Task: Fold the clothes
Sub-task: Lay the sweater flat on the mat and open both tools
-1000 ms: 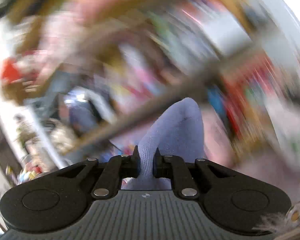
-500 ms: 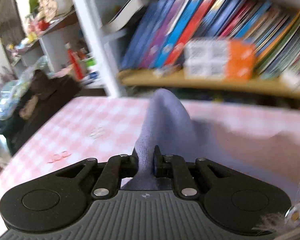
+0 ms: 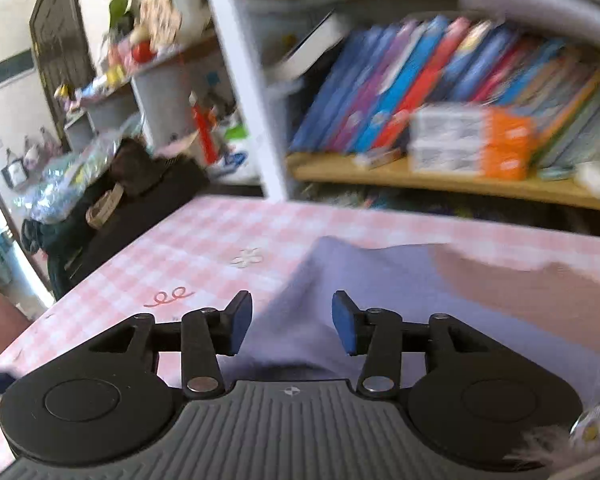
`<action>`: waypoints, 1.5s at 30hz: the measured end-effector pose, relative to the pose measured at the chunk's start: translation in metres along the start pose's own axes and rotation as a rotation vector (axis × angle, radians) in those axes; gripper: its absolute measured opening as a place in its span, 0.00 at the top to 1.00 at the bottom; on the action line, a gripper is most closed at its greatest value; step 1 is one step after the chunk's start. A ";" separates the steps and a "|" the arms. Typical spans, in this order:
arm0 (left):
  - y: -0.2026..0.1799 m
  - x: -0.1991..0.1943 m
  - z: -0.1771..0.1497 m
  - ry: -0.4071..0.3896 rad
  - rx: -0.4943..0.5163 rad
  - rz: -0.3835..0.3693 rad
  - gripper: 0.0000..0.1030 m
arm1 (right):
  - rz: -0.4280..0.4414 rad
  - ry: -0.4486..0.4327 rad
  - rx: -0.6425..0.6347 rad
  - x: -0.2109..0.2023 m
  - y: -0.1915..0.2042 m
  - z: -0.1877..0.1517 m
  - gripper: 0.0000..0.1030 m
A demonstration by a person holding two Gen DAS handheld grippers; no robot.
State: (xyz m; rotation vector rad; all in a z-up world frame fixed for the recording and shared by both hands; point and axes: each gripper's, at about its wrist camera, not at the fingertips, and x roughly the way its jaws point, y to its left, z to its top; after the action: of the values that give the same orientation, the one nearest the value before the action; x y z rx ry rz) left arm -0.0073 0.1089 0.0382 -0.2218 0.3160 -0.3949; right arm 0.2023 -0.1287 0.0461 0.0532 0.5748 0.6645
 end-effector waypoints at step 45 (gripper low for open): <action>0.007 0.065 -0.029 0.268 0.002 0.106 0.95 | -0.329 0.028 0.101 -0.160 -0.075 -0.117 0.92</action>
State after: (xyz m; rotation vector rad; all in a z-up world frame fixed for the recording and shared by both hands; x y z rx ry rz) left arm 0.0419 0.0842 -0.0075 -0.1497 0.5880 -0.3204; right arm 0.0819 -0.2993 0.0089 0.0428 0.6272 0.3165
